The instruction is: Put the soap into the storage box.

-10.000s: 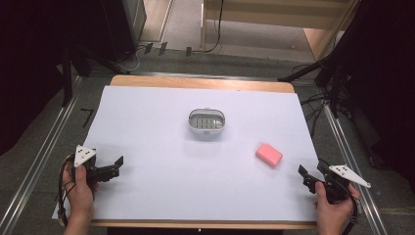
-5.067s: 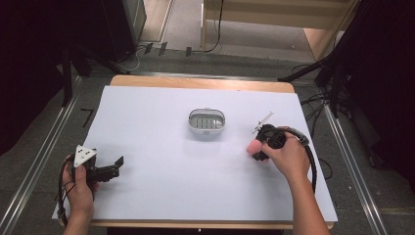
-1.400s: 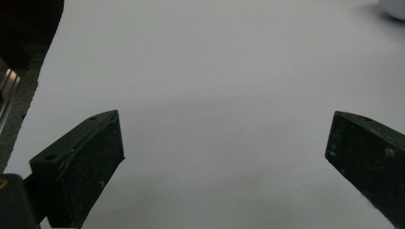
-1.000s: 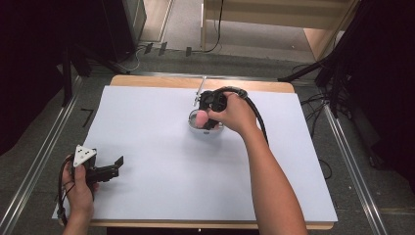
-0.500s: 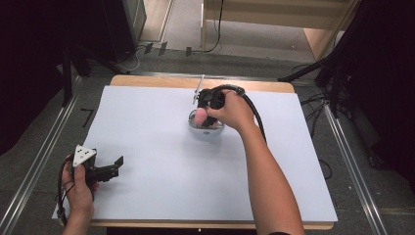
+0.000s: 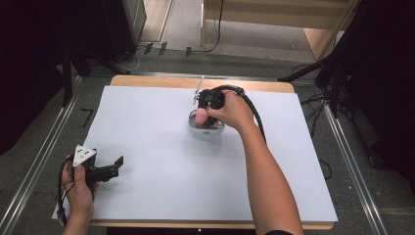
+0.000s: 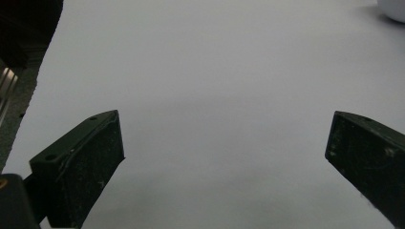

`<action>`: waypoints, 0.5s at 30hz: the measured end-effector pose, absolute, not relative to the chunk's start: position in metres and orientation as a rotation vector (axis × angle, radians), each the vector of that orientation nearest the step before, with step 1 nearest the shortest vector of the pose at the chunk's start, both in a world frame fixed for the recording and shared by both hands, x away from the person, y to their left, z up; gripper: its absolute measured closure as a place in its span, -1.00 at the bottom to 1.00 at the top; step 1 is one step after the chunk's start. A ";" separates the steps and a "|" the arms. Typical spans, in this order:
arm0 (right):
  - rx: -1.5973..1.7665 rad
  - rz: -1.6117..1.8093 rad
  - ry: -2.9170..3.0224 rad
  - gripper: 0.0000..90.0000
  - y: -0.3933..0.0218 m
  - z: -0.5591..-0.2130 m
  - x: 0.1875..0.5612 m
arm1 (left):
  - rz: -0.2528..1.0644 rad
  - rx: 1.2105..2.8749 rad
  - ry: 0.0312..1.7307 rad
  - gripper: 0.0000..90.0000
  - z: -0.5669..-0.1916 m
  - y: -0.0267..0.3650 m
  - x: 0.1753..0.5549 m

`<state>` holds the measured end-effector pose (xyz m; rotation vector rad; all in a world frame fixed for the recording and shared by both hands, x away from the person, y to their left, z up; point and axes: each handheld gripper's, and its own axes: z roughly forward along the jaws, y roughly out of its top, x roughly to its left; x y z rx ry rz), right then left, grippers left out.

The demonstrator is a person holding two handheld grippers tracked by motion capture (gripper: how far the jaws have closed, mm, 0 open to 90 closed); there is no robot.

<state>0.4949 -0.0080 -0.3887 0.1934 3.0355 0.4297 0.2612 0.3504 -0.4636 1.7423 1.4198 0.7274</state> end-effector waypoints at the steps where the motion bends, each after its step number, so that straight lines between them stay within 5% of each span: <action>1: 0.195 0.429 3.036 -0.14 -0.008 -0.389 0.495 | 0.727 1.742 1.420 -1.00 -0.464 0.350 0.261; 15: 0.233 0.452 3.049 -0.25 -0.010 -0.382 0.491 | 0.727 1.743 1.418 -1.00 -0.464 0.350 0.261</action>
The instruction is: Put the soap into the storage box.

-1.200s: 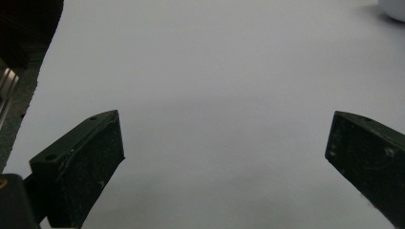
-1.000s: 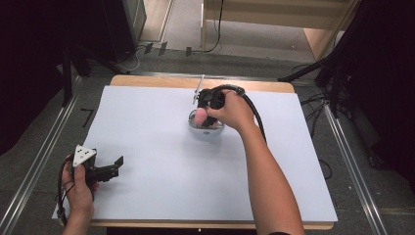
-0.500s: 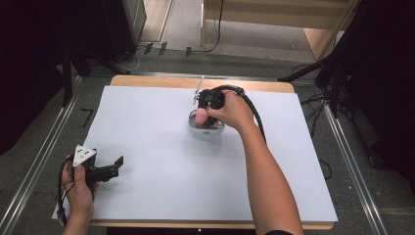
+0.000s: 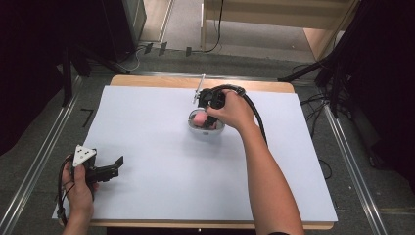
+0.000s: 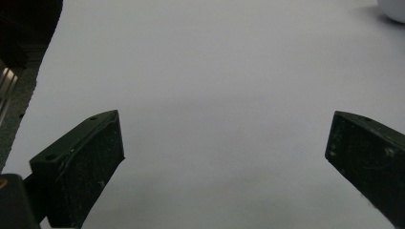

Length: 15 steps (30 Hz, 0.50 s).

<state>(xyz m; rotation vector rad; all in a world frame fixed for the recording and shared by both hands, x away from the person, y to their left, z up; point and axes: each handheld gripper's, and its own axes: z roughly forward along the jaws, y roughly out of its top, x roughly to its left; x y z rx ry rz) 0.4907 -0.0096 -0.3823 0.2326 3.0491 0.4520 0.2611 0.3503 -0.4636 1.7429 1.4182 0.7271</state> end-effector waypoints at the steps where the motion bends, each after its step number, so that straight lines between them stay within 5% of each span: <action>1: 0.231 0.454 3.045 -0.25 -0.010 -0.383 0.491 | 0.727 1.743 1.418 -1.00 -0.464 0.350 0.261; 15: 0.311 0.507 3.012 -0.29 -0.028 -0.380 0.479 | 0.733 1.750 1.417 -1.00 -0.464 0.350 0.261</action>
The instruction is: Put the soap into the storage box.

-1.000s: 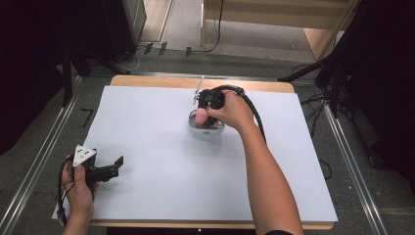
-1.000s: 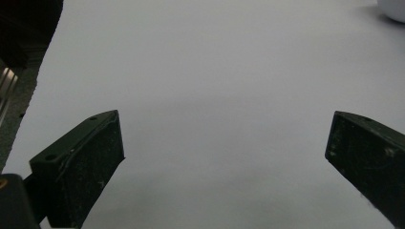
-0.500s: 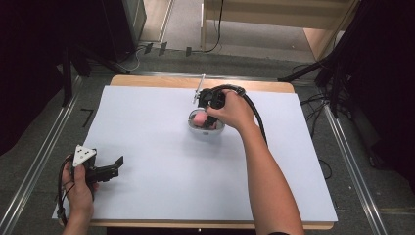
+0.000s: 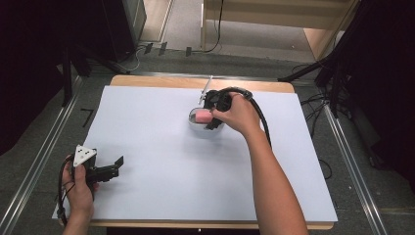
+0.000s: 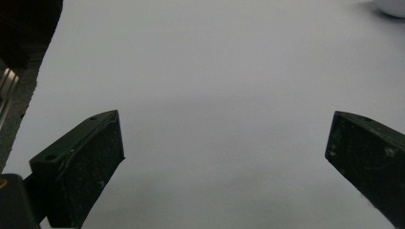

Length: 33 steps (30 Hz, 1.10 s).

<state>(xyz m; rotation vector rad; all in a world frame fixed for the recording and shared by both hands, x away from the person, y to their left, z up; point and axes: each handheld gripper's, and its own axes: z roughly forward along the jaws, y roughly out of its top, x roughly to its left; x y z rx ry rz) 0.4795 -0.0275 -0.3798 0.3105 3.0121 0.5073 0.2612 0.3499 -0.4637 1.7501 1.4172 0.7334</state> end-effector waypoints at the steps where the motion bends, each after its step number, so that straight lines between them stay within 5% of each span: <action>1: 0.314 0.511 3.013 -0.29 -0.029 -0.379 0.478 | 0.733 1.750 1.416 -1.00 -0.464 0.350 0.261; 33: 0.497 0.573 2.987 -0.34 -0.100 -0.403 0.443 | 0.739 1.751 1.418 -1.00 -0.464 0.349 0.261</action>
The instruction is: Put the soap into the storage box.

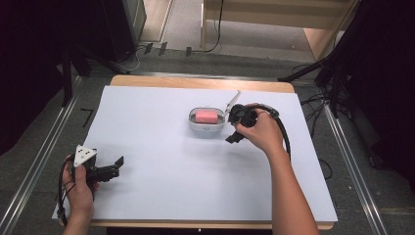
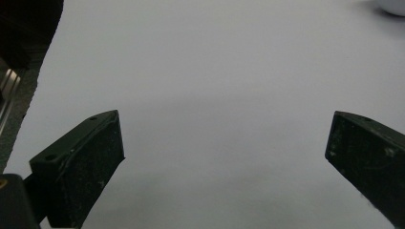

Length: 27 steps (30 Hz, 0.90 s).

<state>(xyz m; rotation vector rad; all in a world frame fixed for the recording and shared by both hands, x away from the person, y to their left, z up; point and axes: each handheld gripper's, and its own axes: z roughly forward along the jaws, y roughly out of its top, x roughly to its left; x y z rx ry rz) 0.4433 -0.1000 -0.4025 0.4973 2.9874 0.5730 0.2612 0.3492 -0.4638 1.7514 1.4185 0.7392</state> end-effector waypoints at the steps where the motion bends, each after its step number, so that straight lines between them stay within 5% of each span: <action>1: 0.500 0.574 2.987 -0.35 -0.102 -0.403 0.442 | 0.739 1.751 1.419 -1.00 -0.464 0.349 0.261; 27: 0.613 0.720 2.872 -0.62 -0.141 -0.421 0.411 | 0.742 1.752 1.422 -1.00 -0.464 0.349 0.261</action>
